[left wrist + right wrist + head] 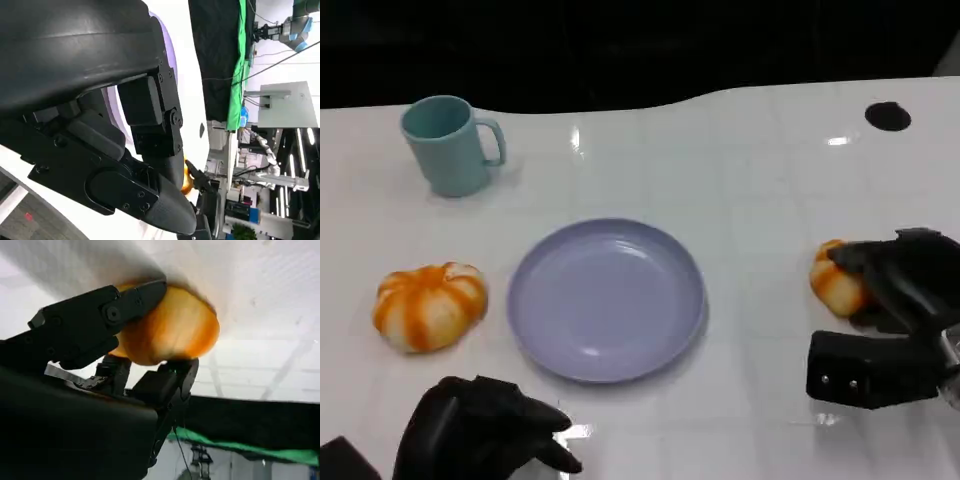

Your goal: Grasp the bread from the table and place it into the plate.

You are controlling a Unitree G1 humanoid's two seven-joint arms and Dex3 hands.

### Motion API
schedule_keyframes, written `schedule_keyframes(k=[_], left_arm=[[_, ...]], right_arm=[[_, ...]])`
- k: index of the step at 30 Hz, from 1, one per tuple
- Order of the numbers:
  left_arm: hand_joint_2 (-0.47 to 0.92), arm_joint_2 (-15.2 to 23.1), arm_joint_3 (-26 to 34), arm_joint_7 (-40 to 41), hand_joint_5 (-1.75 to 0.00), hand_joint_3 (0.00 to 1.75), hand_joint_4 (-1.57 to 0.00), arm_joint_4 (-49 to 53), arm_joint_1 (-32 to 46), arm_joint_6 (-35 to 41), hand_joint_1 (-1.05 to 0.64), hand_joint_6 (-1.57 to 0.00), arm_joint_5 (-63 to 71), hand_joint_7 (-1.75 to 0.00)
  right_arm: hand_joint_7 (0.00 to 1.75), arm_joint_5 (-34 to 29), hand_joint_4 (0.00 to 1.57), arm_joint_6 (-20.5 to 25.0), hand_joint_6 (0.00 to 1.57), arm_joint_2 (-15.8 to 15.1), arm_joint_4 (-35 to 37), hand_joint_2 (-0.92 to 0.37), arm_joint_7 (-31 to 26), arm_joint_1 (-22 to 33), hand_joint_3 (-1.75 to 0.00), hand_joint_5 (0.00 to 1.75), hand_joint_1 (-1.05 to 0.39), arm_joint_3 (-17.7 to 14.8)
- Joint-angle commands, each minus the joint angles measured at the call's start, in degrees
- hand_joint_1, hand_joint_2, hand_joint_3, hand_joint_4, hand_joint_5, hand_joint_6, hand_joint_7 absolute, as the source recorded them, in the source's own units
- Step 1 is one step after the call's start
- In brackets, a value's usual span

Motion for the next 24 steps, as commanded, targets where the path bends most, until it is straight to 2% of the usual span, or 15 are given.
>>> schedule_keyframes(k=[1,6,7,9,10,12,13,14,15,16,19,24], left_arm=[[0.78,0.81,0.32,0.07,-0.35,0.00,-1.57,-0.29,0.40,0.09,-1.05,-1.57,-0.13,-0.11],[0.78,0.78,0.37,-0.40,-0.34,0.00,-1.57,-0.25,0.52,0.10,-1.05,-1.57,-0.62,-0.11],[0.78,0.77,0.36,-0.30,-0.34,0.00,-1.57,-0.36,0.58,0.18,-1.05,-1.57,-0.60,-0.11],[0.78,0.82,0.27,0.02,-0.34,0.00,-1.57,-0.63,0.74,0.23,-1.05,-1.57,-0.32,-0.11],[0.78,0.86,0.22,0.19,-0.34,0.00,-1.57,-0.79,0.83,0.33,-1.05,-1.57,-0.17,-0.11],[0.78,0.90,0.17,0.34,-0.34,0.00,-1.57,-0.98,0.97,0.35,-1.05,-1.57,0.03,-0.11],[0.78,0.90,0.19,0.30,-0.34,0.00,-1.57,-0.89,0.94,0.24,-1.05,-1.57,0.04,-0.11],[0.79,0.86,0.17,0.34,-0.34,0.01,-1.57,-0.89,0.92,0.18,-1.05,-1.57,0.10,-0.11],[0.79,0.84,0.14,0.39,-0.34,0.01,-1.57,-0.94,0.93,0.18,-1.05,-1.57,0.17,-0.11],[0.79,0.82,0.10,0.45,-0.34,0.01,-1.57,-1.05,0.96,0.23,-1.05,-1.57,0.23,-0.11],[0.79,0.82,0.02,0.45,-0.35,0.01,-1.57,-1.31,1.14,0.27,-1.05,-1.57,0.26,-0.11],[0.78,0.92,0.04,-0.14,-0.34,0.00,-1.57,-1.65,1.28,0.82,-1.05,-1.57,-0.51,-0.11]], right_arm=[[0.82,1.22,0.87,-3.08,1.02,-0.04,3.08,-0.89,-4.07,-0.59,-0.02,1.74,-0.10,0.77],[0.74,1.88,0.88,-3.12,1.03,0.17,2.09,-0.87,-6.44,-0.64,-0.02,1.75,-0.11,1.16],[0.91,1.76,0.88,-3.10,0.98,0.19,1.82,-0.86,-7.37,-0.66,-0.01,1.75,-0.10,1.33],[1.39,2.16,0.89,-4.12,0.81,0.35,1.13,-0.90,-9.34,-0.63,-0.04,1.75,-0.11,1.13],[1.48,2.56,0.90,-4.88,0.79,0.43,0.85,-0.90,-10.04,-0.59,-0.04,1.75,-0.10,0.91],[1.56,3.78,0.92,-7.40,0.78,0.56,-0.22,-0.91,-11.42,-0.28,-0.05,1.75,-0.09,0.19],[1.54,4.12,0.94,-8.57,0.81,0.58,-0.85,-0.90,-12.42,-0.12,-0.12,1.75,-0.09,0.06],[1.47,4.32,0.95,-9.38,0.85,0.54,-1.60,-0.77,-13.11,0.03,-0.37,1.75,-0.08,0.01],[1.44,4.50,0.97,-10.00,0.88,0.45,-2.25,-0.55,-13.52,0.18,-0.77,1.75,-0.07,0.05],[1.43,4.68,0.97,-10.39,0.89,0.39,-2.89,-0.46,-13.60,0.33,-0.94,1.75,-0.07,0.06],[1.42,5.12,0.99,-11.26,0.91,0.49,-5.91,-0.35,-13.57,1.15,-1.14,1.75,-0.08,-0.18],[1.50,8.18,1.02,-13.01,0.89,1.81,-12.63,-0.25,-10.93,3.68,-1.33,1.75,-0.05,-1.94]])
